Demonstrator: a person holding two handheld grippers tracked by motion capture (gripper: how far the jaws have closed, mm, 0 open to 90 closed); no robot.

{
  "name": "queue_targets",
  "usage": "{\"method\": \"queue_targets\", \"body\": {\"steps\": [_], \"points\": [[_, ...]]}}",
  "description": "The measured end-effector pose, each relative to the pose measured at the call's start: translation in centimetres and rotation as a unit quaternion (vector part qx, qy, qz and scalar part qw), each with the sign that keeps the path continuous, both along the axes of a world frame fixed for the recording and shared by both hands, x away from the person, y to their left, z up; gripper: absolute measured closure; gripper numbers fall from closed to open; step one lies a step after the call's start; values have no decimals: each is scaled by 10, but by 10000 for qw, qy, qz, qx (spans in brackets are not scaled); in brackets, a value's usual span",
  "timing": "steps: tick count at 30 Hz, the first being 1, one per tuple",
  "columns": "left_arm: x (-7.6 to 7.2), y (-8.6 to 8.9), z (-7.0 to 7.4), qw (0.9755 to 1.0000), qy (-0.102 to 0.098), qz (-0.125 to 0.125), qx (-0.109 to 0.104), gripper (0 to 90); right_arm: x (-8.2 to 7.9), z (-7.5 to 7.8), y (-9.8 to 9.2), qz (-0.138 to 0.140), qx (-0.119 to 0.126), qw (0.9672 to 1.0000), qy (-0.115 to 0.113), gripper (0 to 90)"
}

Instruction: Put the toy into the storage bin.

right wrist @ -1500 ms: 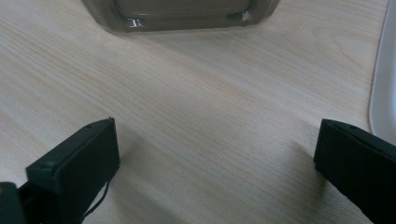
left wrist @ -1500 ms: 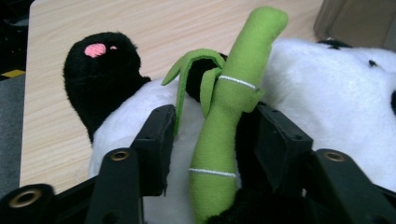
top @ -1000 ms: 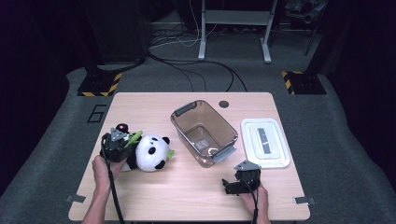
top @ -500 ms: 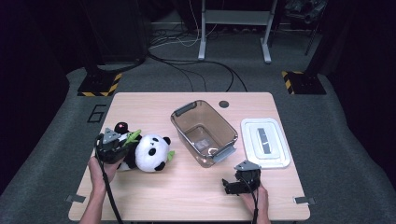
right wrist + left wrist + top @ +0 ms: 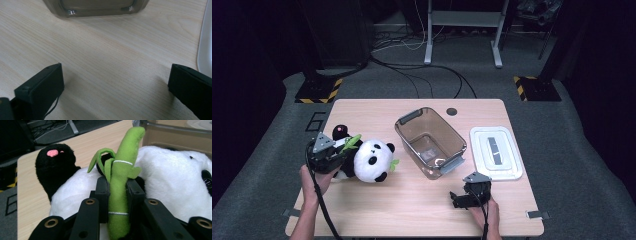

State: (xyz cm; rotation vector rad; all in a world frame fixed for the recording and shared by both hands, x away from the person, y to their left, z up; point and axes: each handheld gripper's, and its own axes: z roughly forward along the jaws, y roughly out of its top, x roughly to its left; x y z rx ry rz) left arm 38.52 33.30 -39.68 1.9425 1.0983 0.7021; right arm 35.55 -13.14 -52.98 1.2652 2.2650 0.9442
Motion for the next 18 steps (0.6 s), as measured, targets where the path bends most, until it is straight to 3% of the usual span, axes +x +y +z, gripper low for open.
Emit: {"method": "queue_targets", "body": {"steps": [12, 18], "points": [[0, -1, 32, 9996, -200, -175, -97, 753, 0, 0, 0, 3, -1, 10000, 0, 0], [2, -1, 50, 9985, -357, -280, -292, 753, 0, 0, 0, 2, -1, 10000, 0, 0]]}}
